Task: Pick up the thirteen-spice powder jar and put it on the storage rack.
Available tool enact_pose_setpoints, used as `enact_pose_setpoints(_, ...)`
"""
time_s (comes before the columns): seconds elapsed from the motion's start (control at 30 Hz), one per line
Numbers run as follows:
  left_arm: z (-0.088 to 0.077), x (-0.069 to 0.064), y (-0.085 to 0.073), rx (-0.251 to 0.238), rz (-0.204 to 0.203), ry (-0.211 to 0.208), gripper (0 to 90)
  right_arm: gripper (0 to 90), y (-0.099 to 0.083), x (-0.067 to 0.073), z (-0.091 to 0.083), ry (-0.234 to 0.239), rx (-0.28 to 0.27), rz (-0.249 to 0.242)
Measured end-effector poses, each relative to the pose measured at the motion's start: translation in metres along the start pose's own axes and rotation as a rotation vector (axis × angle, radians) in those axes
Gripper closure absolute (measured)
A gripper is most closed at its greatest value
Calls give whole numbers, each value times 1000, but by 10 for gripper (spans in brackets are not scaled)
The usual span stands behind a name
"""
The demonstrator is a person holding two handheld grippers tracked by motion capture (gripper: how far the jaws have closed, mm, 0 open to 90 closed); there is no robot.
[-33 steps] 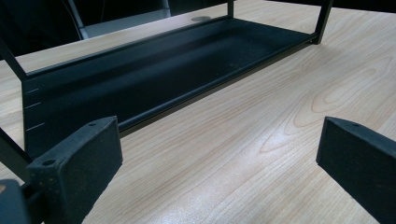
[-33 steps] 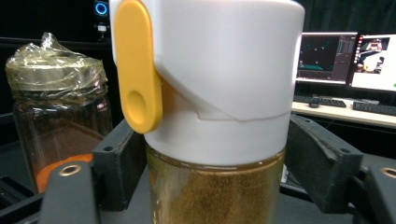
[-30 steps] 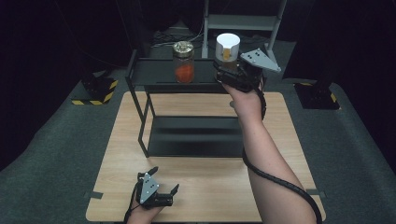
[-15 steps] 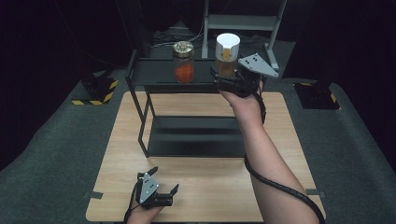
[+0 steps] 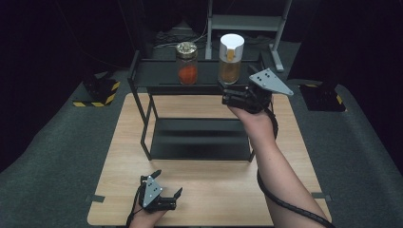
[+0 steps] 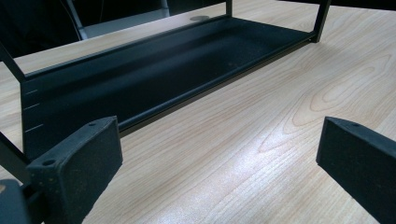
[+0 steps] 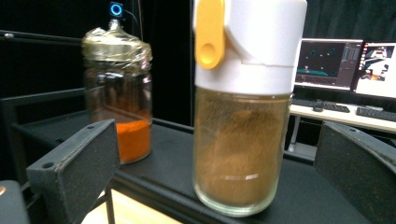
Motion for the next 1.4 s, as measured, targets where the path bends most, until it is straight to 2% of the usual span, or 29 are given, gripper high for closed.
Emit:
enact_pose_setpoints(0.47, 2, -5, 1, 17, 32, 9, 5, 0, -16, 5, -43, 33, -8, -45)
enact_pose_setpoints(0.8, 2, -6, 2, 20, 34, 8, 5, 0, -45, 9, -69, 66, 14, -88)
enact_pose_setpoints(1.0, 2, -8, 2, 20, 45, 14, 5, 0, -64, 7, -81, 60, 24, -99)
enact_pose_setpoints(1.4, 4, -14, 3, 39, 96, 13, 5, 0, -107, 5, -98, 38, 103, -147)
Point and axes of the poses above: each handheld gripper's, and its own axes: z roughly forward along the jaws, y roughly out of its top, x roughly to its left, the point moved 9 cm from there along z, roughly forward along the jaws, and after that the axes turned 7 degrees about -y, right-handed, at the moved point
